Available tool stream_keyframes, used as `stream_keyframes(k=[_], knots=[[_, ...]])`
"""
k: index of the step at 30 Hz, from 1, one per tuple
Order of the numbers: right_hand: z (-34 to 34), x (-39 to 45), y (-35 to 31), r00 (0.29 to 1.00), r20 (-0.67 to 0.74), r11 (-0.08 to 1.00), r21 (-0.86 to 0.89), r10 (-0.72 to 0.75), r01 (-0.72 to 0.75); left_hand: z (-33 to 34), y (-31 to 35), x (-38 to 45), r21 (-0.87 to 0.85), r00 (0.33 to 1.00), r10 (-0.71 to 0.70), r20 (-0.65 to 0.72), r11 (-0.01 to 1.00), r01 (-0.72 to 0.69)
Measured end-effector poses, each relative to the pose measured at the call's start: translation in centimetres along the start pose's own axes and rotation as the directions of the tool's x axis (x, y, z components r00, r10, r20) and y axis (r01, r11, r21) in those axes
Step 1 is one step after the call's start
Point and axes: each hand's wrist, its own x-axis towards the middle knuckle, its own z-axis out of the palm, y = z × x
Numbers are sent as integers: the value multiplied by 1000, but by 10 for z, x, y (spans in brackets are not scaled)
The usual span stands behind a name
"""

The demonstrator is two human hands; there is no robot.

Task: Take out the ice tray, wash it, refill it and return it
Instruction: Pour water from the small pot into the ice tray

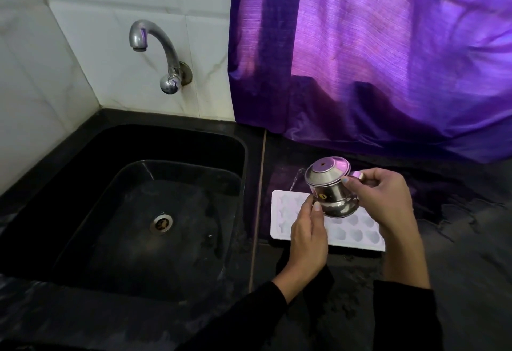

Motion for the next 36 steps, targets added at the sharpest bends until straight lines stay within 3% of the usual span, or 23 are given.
stream_keyframes(k=[20, 36], knots=[[3, -7, -6, 1000, 17, 999, -31, 24, -24, -4, 1, -3, 17, 999, -21, -34, 1000, 21], [-19, -14, -4, 996, 36, 942, 323, 85, -92, 7, 9, -8, 34, 996, 69, -55, 997, -68]])
